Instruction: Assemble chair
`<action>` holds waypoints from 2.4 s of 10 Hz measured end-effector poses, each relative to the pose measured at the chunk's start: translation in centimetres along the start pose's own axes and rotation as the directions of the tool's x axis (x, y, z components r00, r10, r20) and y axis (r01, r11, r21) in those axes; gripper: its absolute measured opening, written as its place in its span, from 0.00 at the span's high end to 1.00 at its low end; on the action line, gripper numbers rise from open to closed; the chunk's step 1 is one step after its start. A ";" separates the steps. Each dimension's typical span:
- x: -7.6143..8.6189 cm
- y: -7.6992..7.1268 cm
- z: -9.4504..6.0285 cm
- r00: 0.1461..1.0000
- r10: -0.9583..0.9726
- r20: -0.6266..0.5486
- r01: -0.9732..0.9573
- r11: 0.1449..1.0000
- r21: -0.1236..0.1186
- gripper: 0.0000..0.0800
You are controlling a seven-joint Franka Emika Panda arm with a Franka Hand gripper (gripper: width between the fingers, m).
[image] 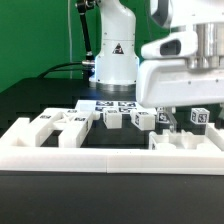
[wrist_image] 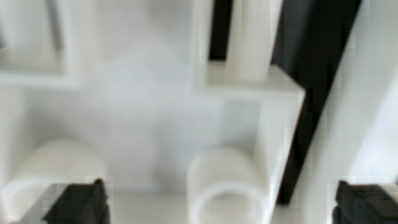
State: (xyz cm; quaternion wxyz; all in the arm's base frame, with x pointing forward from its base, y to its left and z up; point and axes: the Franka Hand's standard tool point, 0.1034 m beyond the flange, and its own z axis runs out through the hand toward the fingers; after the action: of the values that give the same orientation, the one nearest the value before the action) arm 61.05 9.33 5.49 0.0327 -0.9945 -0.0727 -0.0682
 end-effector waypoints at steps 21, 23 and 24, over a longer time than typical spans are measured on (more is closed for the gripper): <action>-11.0 3.5 -1.3 0.945 -0.317 0.076 0.318 0.948 -0.003 0.19; -11.3 2.5 -1.4 0.939 -0.283 0.196 0.281 0.959 0.037 0.19; -11.8 2.7 -1.3 0.938 -0.259 0.231 0.260 0.965 0.024 0.19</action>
Offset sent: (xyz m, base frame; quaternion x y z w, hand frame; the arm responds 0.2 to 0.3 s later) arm 0.0000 0.0000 0.0000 0.0000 0.0000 0.0000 1.0000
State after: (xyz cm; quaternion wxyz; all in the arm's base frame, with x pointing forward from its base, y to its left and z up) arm 49.75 4.90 4.93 0.0111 -0.9774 -0.2062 0.0445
